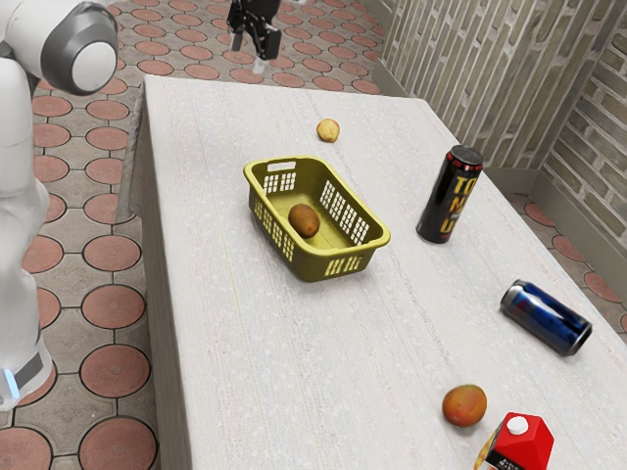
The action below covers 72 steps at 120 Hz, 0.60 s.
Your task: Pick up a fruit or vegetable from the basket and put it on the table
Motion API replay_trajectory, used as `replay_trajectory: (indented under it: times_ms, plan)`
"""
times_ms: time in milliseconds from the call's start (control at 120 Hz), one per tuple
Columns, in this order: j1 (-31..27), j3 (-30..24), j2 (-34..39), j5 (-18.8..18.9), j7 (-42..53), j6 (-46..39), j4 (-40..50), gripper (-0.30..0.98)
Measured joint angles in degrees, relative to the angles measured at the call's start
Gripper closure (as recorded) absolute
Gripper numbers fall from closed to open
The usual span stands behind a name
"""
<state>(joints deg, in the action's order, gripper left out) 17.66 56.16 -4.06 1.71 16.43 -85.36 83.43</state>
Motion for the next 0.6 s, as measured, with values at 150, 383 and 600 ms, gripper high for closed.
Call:
replay_trajectory:
  times_ms: [150,383,600]
  plan:
    - [-1.6,0.0,0.3,-1.6,1.8,-1.4,-1.3,0.00]
    - [-16.0,-16.7,0.2,-2.3,11.8,-0.5,-13.8,0.00]
    - [2.4,-22.9,-7.9,-1.9,26.6,-2.0,-13.3,0.00]
